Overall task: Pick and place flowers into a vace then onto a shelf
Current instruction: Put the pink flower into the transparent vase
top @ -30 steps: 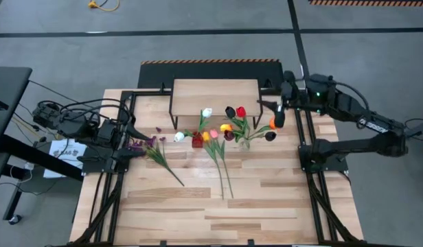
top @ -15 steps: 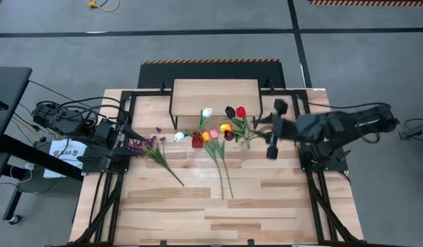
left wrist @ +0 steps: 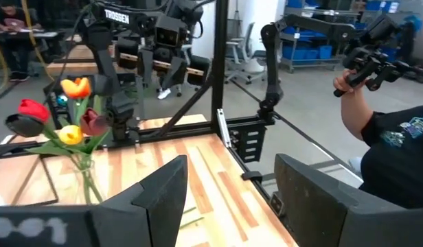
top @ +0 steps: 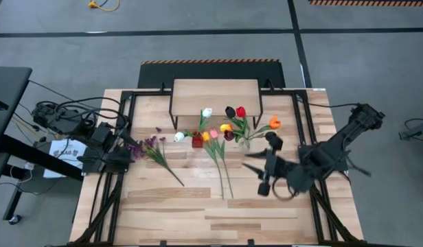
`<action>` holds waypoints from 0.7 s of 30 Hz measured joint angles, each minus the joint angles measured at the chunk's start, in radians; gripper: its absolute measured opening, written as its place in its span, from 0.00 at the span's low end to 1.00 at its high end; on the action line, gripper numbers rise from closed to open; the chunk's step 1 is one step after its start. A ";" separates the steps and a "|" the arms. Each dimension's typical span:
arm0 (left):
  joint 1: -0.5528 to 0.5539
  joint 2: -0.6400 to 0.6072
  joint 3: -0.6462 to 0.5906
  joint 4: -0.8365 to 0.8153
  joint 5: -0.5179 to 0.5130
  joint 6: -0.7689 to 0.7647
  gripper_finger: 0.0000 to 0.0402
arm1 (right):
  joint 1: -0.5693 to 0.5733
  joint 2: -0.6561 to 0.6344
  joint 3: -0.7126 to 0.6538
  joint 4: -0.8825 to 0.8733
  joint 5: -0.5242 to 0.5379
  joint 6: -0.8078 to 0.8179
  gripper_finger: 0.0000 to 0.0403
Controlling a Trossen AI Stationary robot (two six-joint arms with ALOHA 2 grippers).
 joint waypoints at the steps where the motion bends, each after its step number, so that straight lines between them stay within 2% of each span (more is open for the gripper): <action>1: 0.000 0.000 0.000 0.000 0.009 0.004 0.52 | 0.016 0.017 0.000 0.020 0.012 0.010 0.30; 9: 0.000 0.000 0.000 -0.021 0.032 0.007 0.52 | 0.123 0.133 0.000 0.167 0.050 0.038 0.30; 13: 0.000 0.000 0.000 -0.023 0.032 0.007 0.52 | 0.155 0.179 0.000 0.168 0.091 0.150 0.30; 21: 0.000 0.000 0.000 -0.002 0.027 0.035 0.52 | 0.187 0.271 0.000 0.168 0.093 0.358 0.30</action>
